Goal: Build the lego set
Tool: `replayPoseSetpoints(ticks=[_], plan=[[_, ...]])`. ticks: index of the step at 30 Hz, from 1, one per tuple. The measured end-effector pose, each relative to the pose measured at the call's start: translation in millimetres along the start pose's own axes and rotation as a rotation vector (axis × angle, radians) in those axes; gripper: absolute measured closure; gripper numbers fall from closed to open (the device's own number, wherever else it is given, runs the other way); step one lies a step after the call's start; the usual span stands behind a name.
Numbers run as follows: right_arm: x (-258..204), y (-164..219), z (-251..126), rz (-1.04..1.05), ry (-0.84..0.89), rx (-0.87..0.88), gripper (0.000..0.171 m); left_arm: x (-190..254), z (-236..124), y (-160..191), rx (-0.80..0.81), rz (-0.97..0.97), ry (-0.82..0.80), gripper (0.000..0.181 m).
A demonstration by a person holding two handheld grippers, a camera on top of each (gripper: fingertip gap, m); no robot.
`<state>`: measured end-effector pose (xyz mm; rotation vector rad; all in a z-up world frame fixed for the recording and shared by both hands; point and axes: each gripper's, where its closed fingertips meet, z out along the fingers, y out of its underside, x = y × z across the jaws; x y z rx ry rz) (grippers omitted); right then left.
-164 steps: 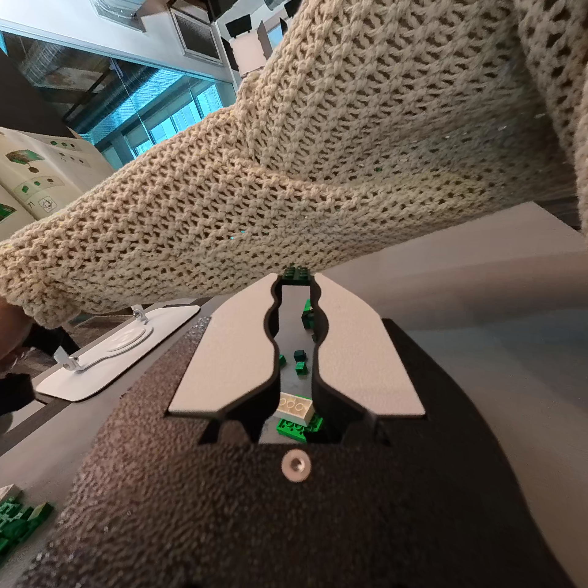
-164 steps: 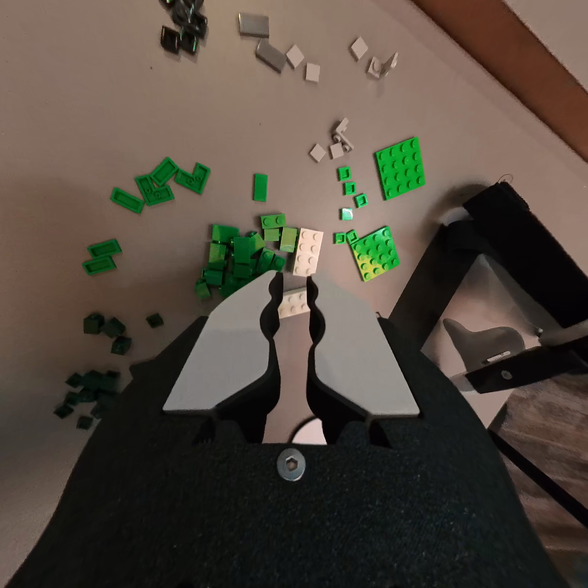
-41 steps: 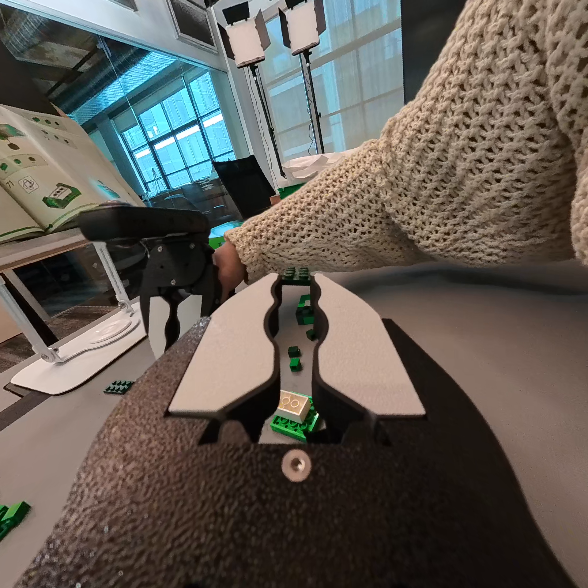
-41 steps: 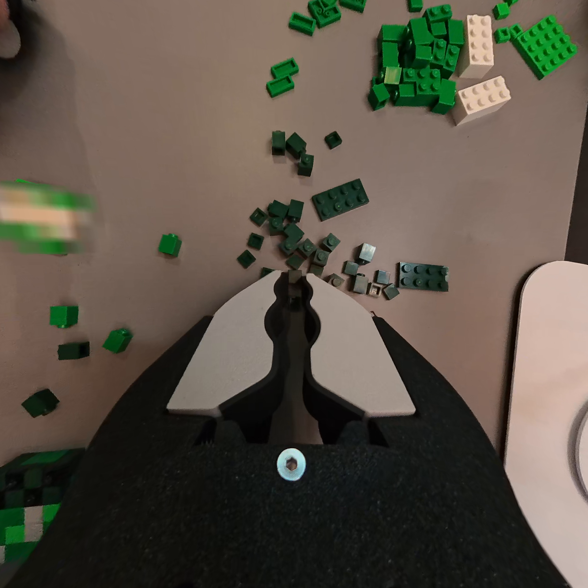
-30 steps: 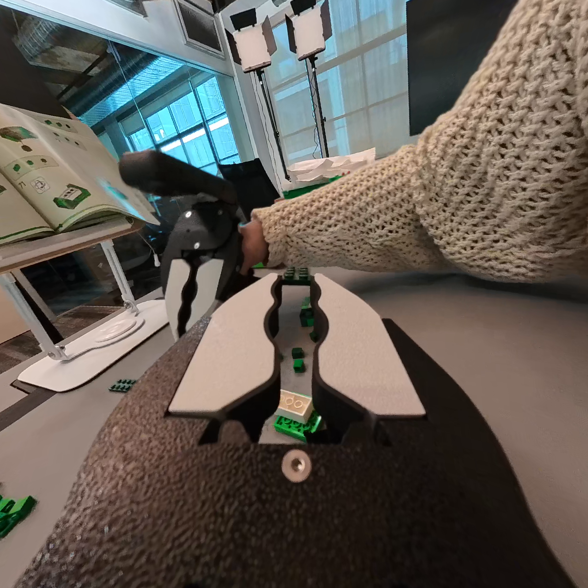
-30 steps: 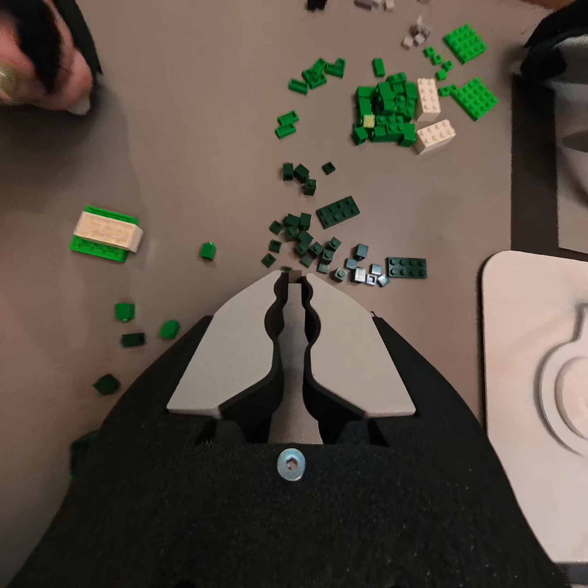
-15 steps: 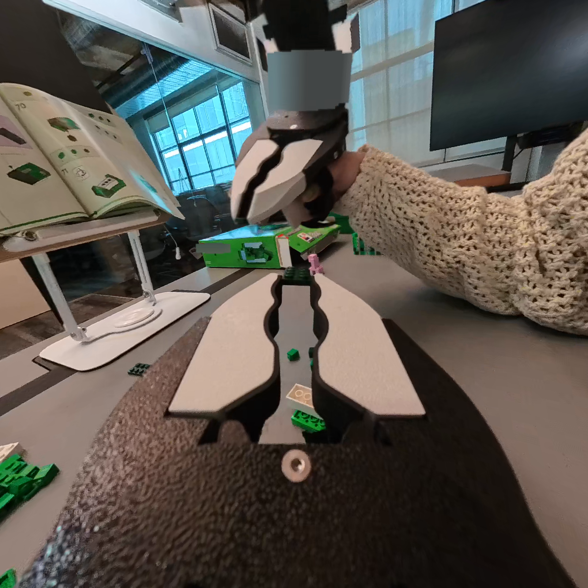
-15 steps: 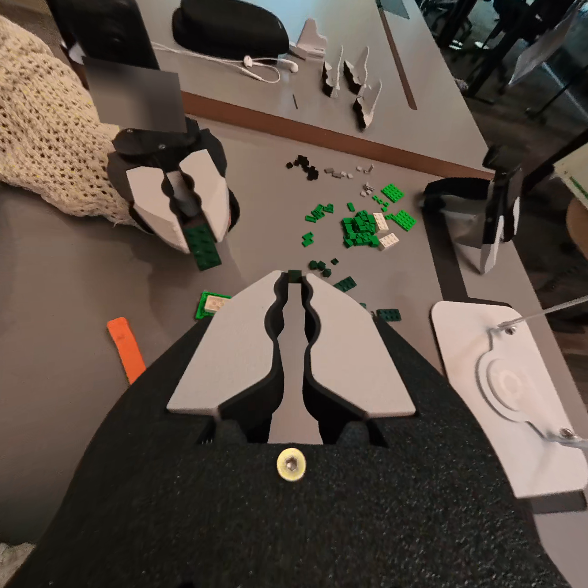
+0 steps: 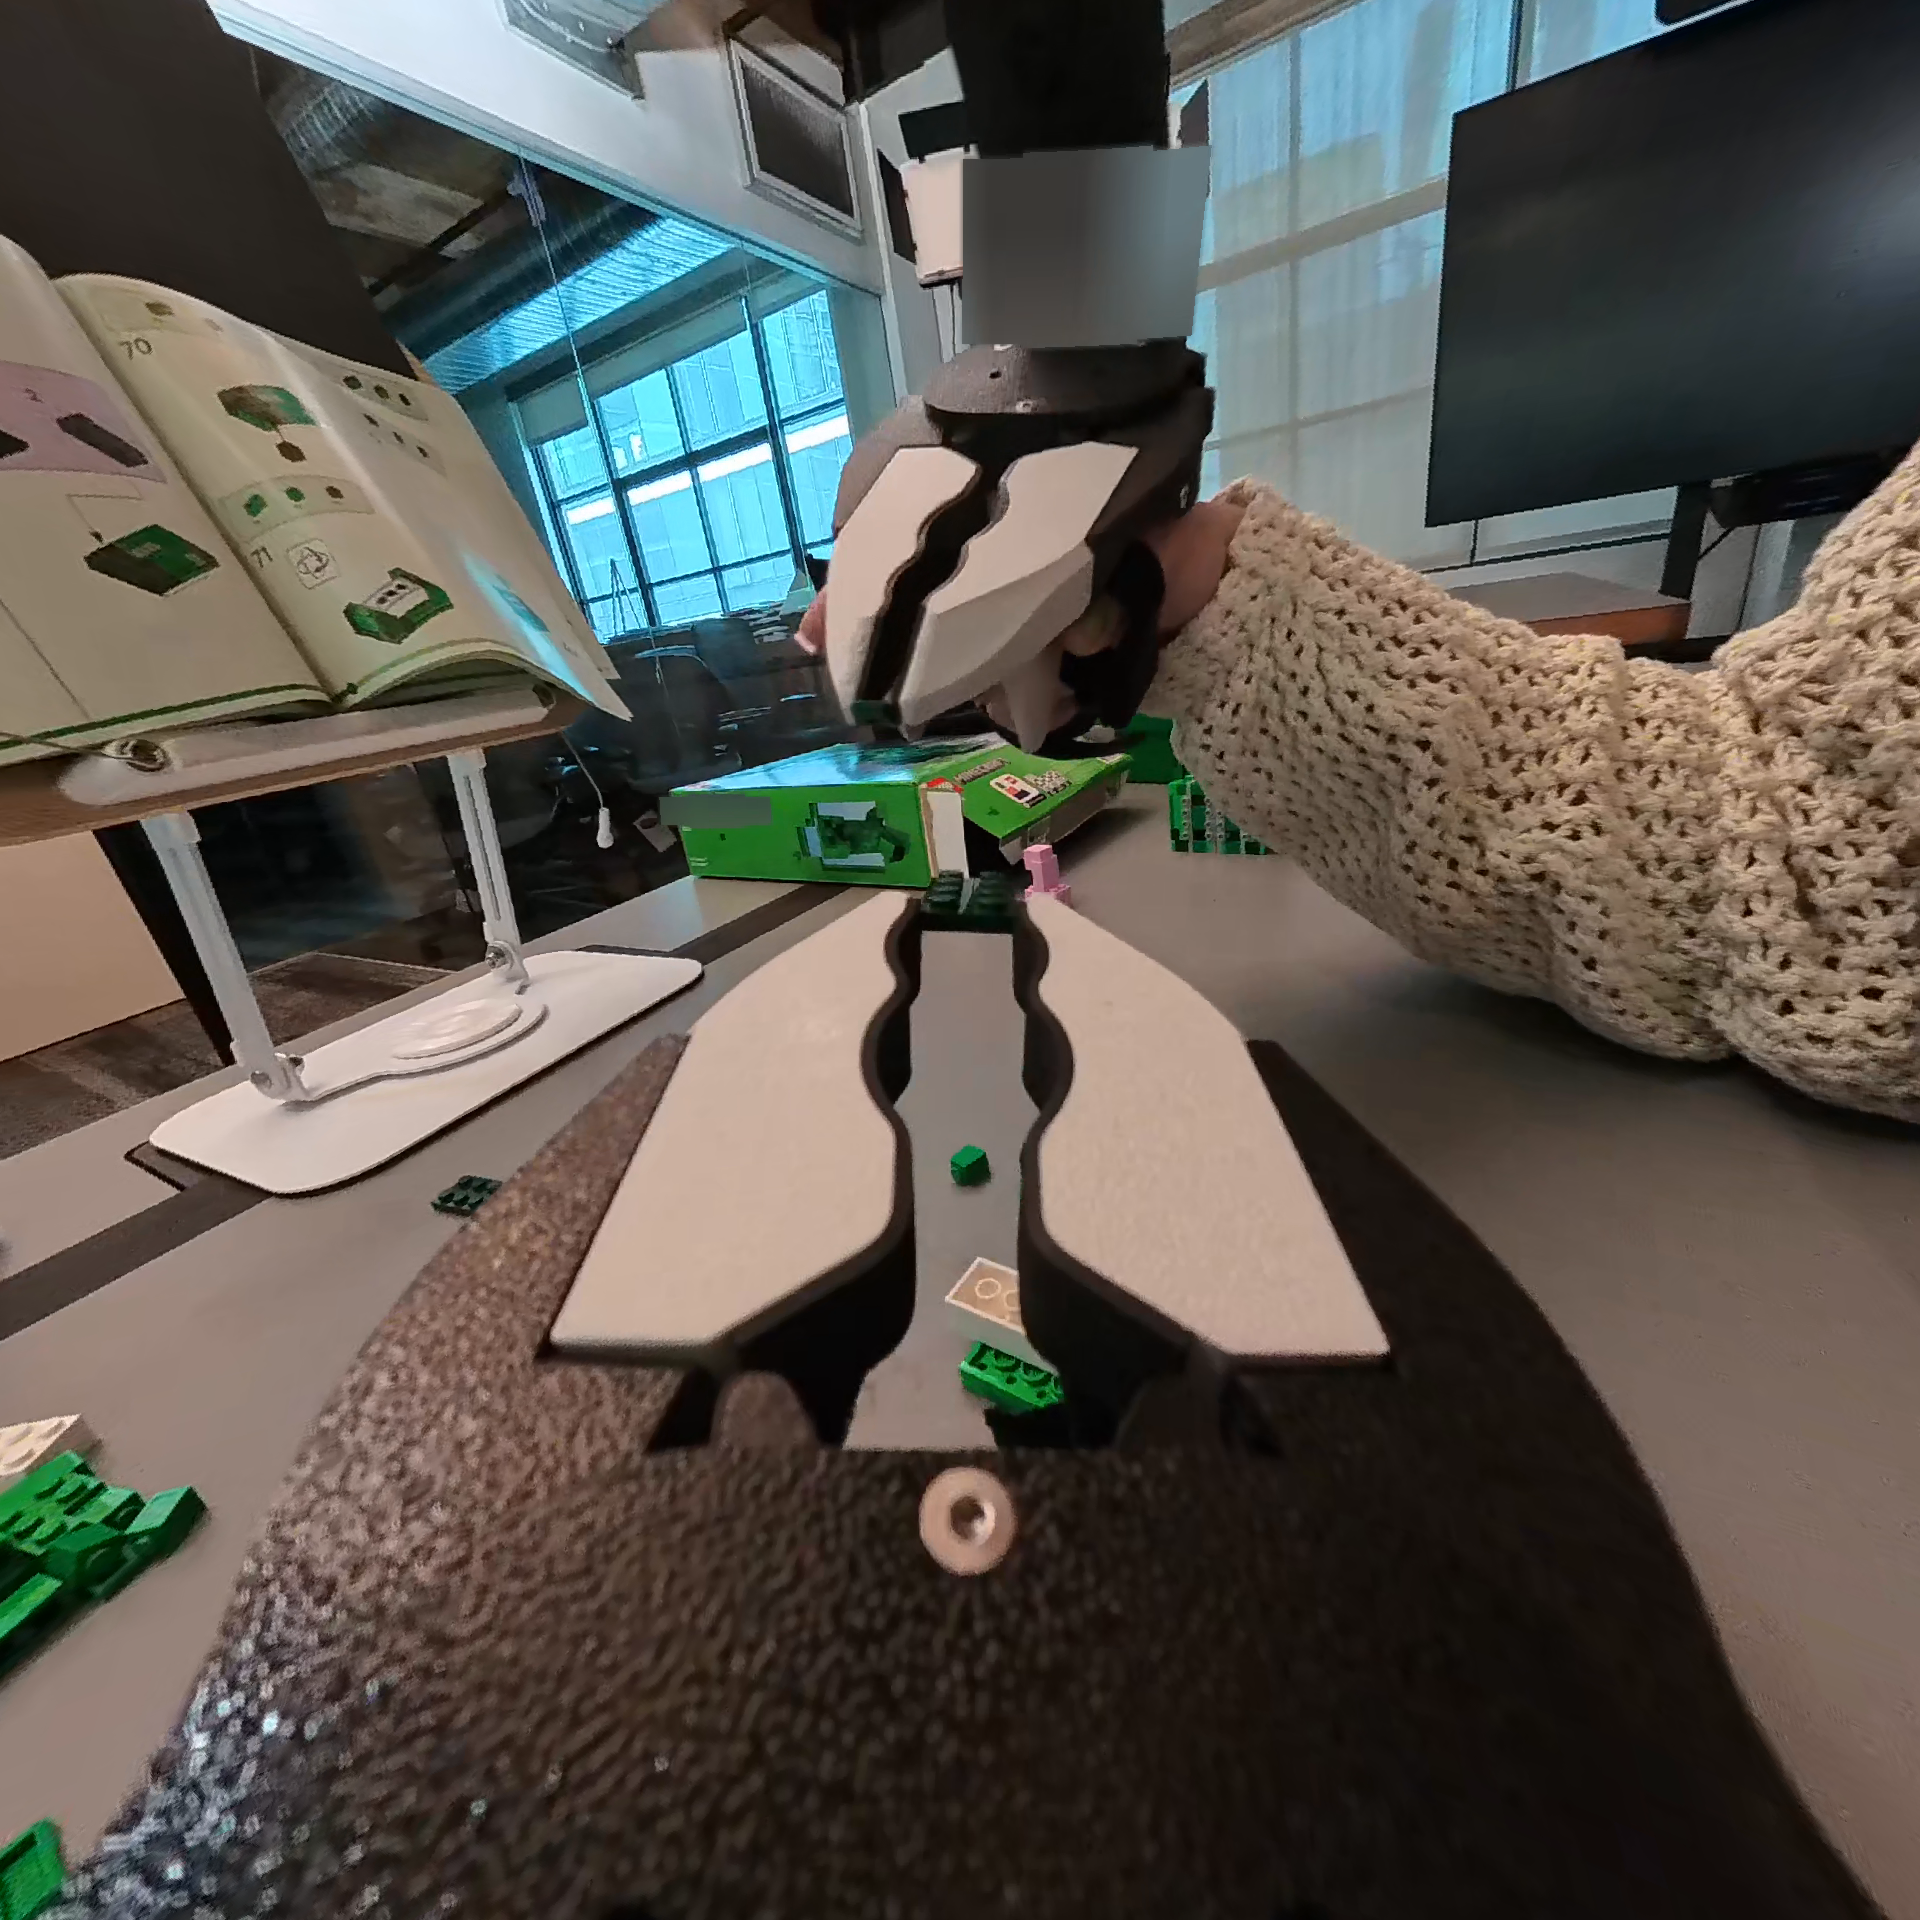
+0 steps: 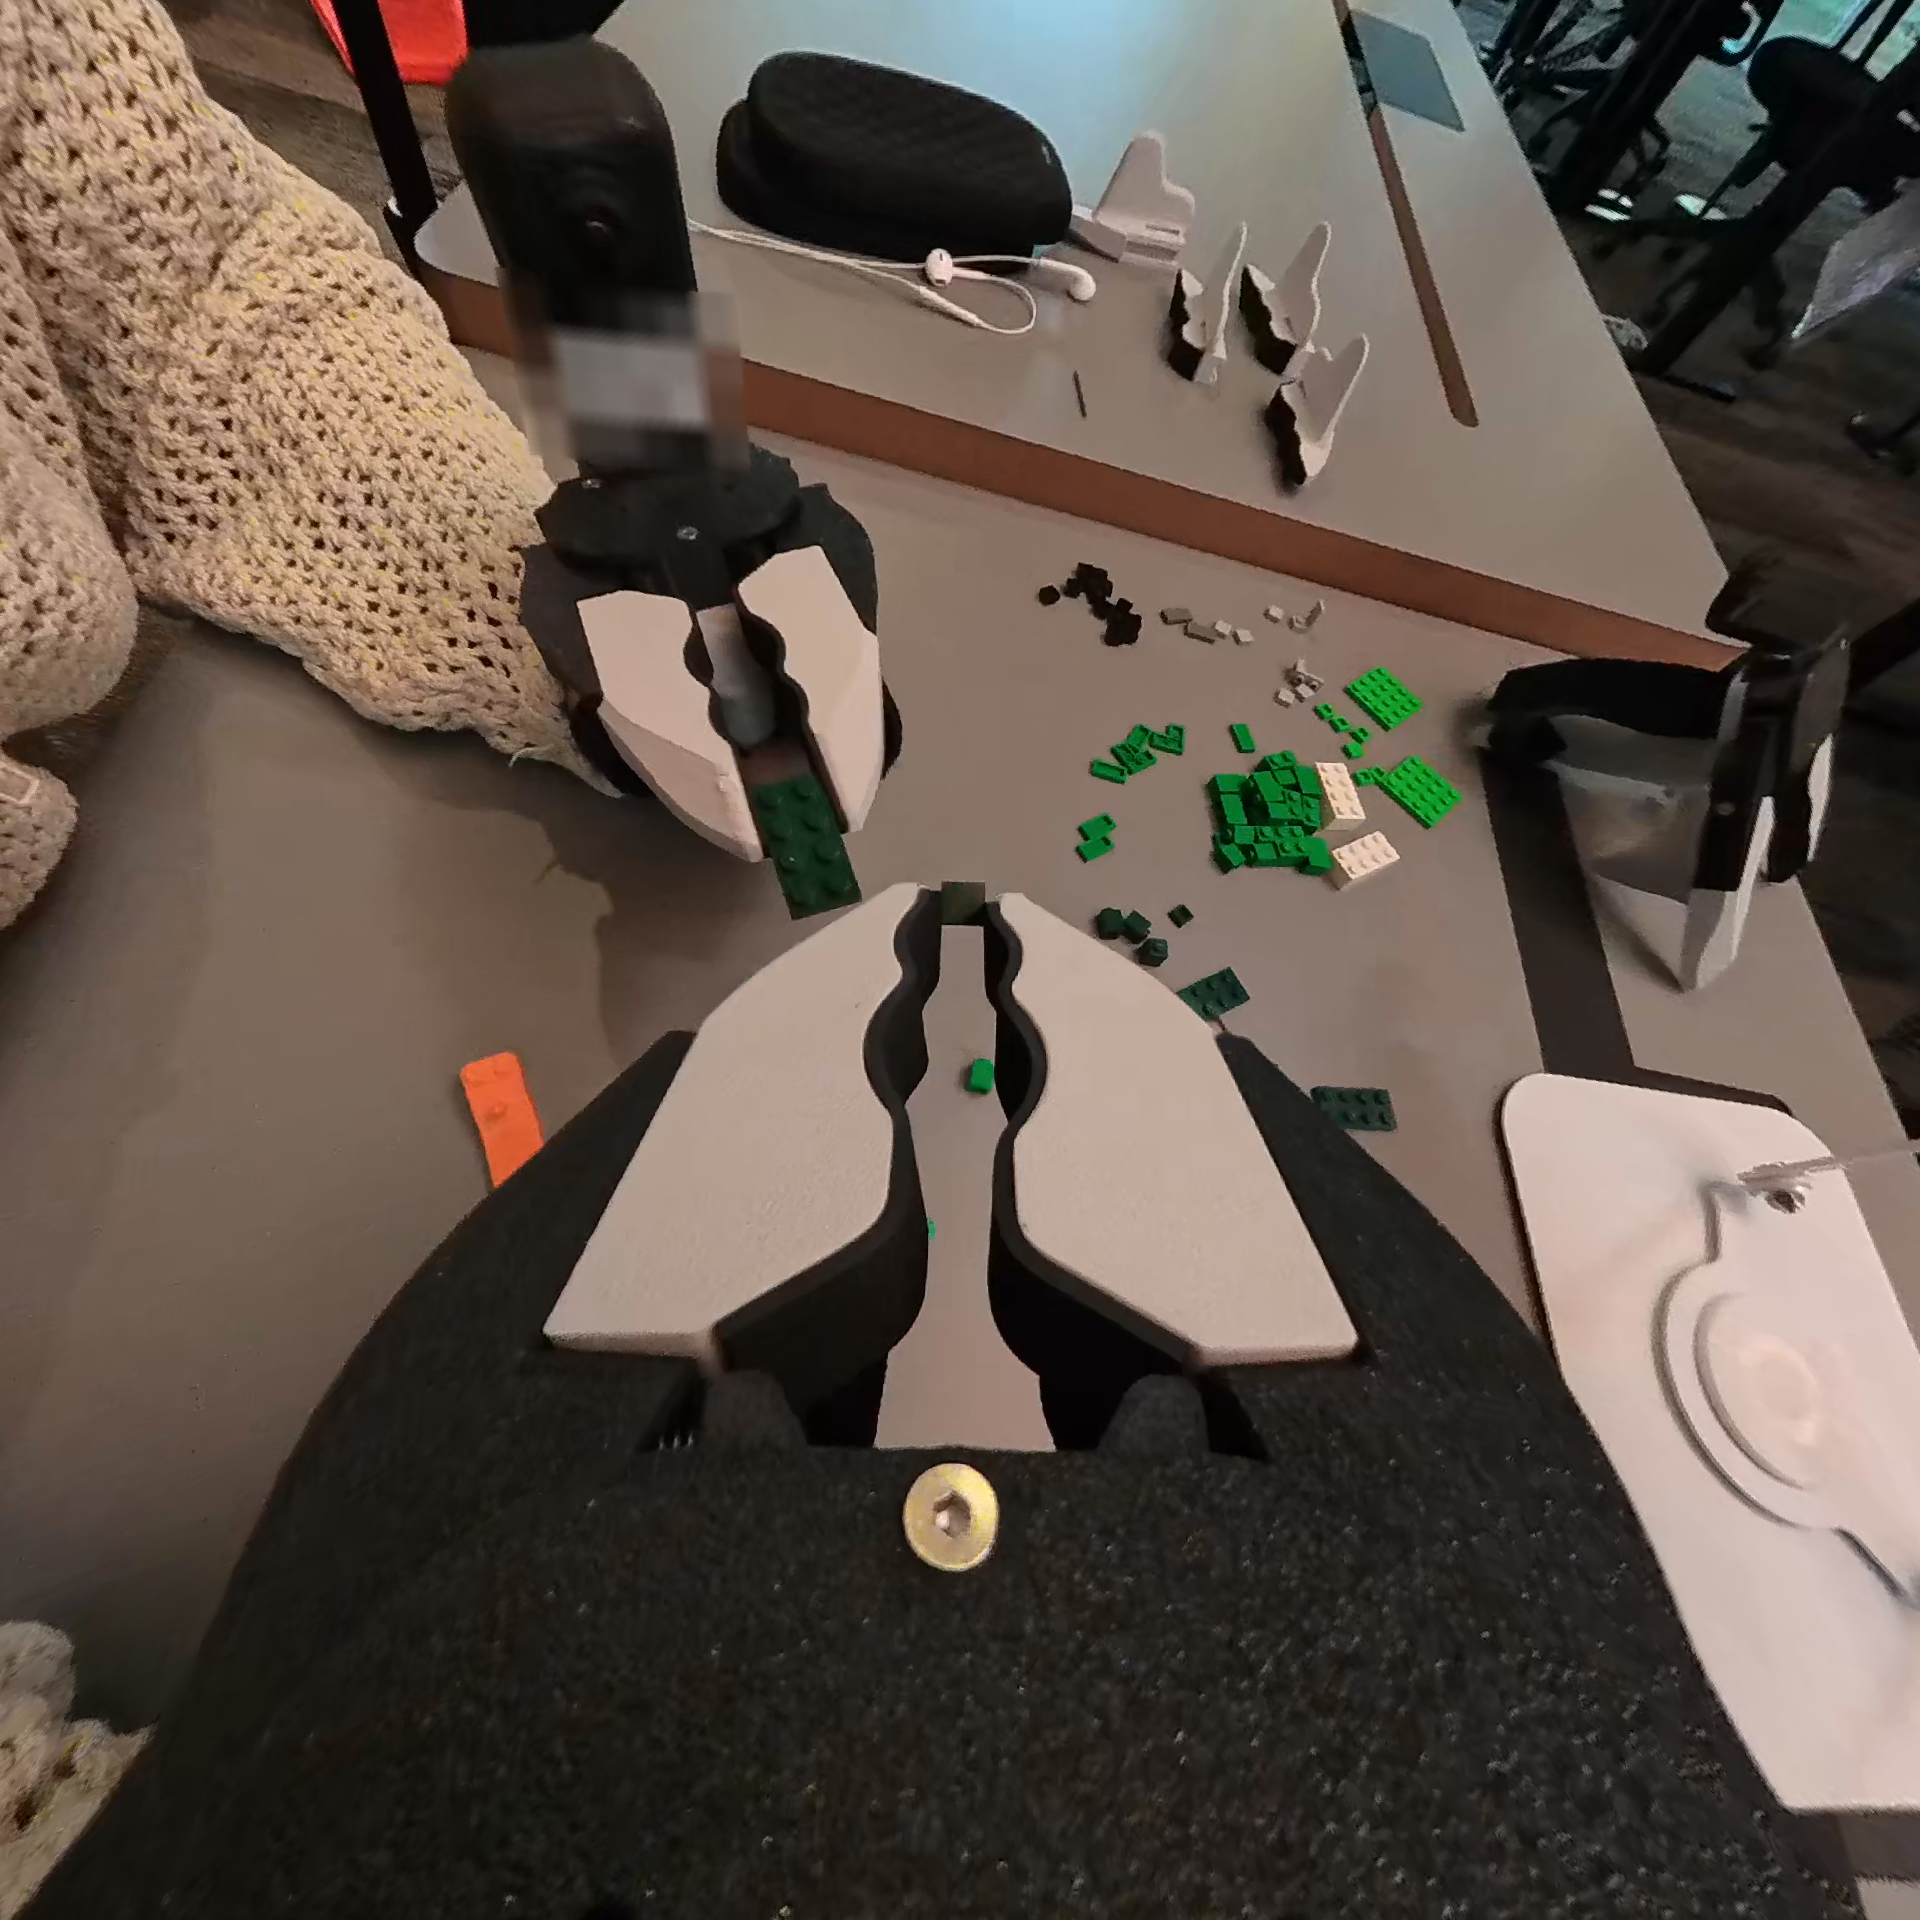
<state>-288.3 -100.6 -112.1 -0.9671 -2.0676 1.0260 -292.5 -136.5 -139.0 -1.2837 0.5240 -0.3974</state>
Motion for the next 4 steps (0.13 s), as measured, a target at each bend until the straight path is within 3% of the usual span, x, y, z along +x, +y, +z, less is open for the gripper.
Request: replayPoseSetpoints(ticks=[4], plan=[[-2.7,-2.4,-0.1,-0.015,-0.003,-0.001,0.164,-1.2,-0.4,-0.3,0.004,-0.008,-0.005,0.165]])
